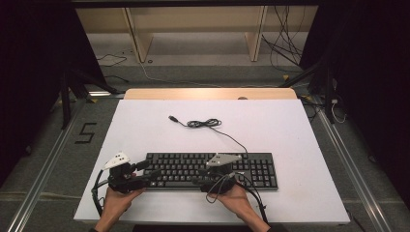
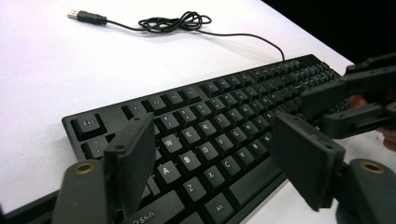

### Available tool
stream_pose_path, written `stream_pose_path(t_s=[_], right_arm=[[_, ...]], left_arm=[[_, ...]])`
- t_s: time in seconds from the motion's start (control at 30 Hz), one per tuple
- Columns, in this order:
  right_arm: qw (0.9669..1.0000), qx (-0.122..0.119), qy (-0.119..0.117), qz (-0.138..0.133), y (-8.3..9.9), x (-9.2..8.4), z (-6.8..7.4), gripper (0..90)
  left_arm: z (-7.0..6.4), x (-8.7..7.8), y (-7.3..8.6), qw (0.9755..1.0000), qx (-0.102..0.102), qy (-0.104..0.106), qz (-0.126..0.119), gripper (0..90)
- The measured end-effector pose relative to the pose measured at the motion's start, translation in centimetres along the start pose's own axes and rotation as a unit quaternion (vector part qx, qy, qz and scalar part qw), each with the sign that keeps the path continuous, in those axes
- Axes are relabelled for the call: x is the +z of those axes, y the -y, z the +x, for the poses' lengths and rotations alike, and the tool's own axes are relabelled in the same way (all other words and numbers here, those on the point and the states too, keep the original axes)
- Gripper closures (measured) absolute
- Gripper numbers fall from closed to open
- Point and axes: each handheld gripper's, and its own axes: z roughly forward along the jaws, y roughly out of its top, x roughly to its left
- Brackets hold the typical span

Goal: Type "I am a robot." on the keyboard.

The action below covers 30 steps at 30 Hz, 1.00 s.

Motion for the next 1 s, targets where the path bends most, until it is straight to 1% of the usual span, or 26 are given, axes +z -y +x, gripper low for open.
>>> stream_pose_path(t_s=[0.07,0.3,0.47,0.77,0.9,1.0], right_arm=[[1.0000,0.005,0.001,-0.004,-0.1,-0.3,-0.1,48.2],[0.9997,0.011,0.011,-0.018,-0.5,-1.1,-0.6,40.1],[0.9995,0.013,0.020,-0.021,-0.5,-1.3,-0.9,37.7],[0.9994,0.011,0.023,-0.023,-0.6,-1.3,-0.9,34.7],[0.9994,0.011,0.024,-0.023,-0.6,-1.3,-0.9,33.6],[0.9994,0.011,0.023,-0.023,-0.6,-1.2,-0.9,32.8]], left_arm=[[0.0,0.1,0.0,1.0000,0.001,-0.002,0.004,34.0],[0.4,0.5,0.1,0.9998,0.004,-0.011,0.016,45.9],[0.6,0.7,0.1,0.9995,0.004,-0.019,0.024,54.1],[0.8,1.2,0.2,0.9987,0.006,-0.031,0.040,70.5],[0.9,1.5,0.2,0.9978,0.011,-0.037,0.053,78.0],[1.0,1.7,0.3,0.9970,0.011,-0.044,0.062,82.9]])
